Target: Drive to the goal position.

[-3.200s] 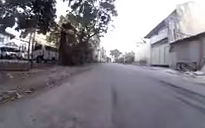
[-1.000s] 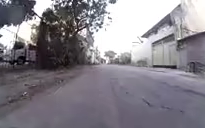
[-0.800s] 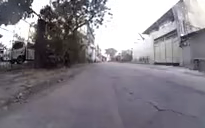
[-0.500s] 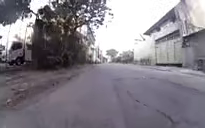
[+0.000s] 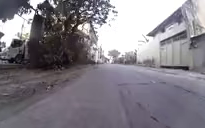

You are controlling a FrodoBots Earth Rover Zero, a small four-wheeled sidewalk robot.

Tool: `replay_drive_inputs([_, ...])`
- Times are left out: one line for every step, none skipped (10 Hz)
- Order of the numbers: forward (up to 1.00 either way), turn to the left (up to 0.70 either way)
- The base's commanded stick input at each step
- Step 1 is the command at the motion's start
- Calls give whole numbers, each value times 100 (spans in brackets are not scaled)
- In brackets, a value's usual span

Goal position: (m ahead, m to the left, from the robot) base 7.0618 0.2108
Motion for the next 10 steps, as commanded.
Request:
replay_drive_inputs([100,0])
replay_drive_inputs([100,-3])
replay_drive_inputs([100,-26])
replay_drive_inputs([100,-40])
replay_drive_inputs([100,-40])
replay_drive_inputs([100,-22])
replay_drive_inputs([100,0])
replay_drive_inputs([100,0])
replay_drive_inputs([100,0])
replay_drive_inputs([100,0])
